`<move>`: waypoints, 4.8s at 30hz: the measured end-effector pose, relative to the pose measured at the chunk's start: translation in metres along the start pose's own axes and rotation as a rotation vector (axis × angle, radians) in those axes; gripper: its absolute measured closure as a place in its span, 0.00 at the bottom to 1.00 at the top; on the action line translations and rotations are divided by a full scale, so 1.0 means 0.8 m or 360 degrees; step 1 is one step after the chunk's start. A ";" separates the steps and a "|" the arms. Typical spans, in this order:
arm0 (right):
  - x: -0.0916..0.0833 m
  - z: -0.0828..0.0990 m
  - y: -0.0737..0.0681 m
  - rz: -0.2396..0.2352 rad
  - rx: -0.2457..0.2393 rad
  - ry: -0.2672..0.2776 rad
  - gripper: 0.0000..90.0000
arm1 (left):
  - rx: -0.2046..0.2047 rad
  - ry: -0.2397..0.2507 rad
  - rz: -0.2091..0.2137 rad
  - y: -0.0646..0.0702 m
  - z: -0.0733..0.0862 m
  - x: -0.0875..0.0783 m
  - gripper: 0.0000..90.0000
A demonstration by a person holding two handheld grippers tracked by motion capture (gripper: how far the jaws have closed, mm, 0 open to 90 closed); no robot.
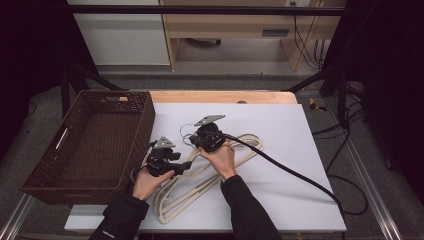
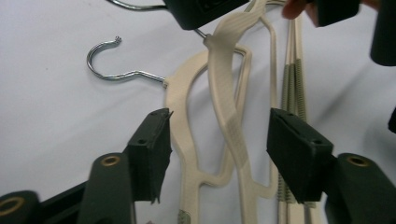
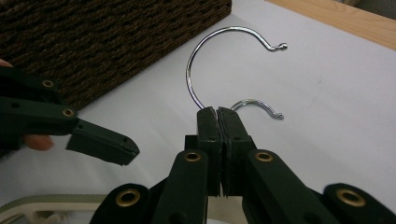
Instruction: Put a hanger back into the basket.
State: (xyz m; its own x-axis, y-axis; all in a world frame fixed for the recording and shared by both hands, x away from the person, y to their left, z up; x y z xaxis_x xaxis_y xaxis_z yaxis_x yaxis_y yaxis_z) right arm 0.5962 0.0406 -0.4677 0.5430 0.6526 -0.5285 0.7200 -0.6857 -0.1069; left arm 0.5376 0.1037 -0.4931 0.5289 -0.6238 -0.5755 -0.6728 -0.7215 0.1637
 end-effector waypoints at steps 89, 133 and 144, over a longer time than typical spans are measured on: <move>-0.280 0.119 0.115 0.0371 0.0066 0.0431 0.07 | 0.0254 0.0301 0.0063 -0.024 -0.125 -0.203 0.96; -0.279 0.120 0.119 0.0398 0.0060 0.0415 0.06 | 0.0028 0.0330 -0.0291 -0.234 -0.070 -0.298 0.96; -0.277 0.122 0.119 0.0395 0.0053 0.0398 0.06 | 0.0018 0.0306 -0.0324 -0.244 -0.066 -0.293 0.96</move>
State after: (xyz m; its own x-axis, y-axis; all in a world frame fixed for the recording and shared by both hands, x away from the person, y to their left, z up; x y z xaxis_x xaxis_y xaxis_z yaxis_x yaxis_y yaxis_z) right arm 0.5022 -0.2009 -0.4433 0.7917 0.5207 -0.3196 0.5407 -0.8407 -0.0305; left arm 0.5724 0.3752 -0.3477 0.7414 -0.5127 -0.4330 -0.5478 -0.8350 0.0508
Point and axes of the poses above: each handheld gripper's, and its own axes: x roughly forward along the jaws, z roughly out of its underside, y roughly to its right, the point moved 10 cm from there along x, roughly forward along the jaws, and after that the axes turned 6 degrees about y, right-handed, at the moved point
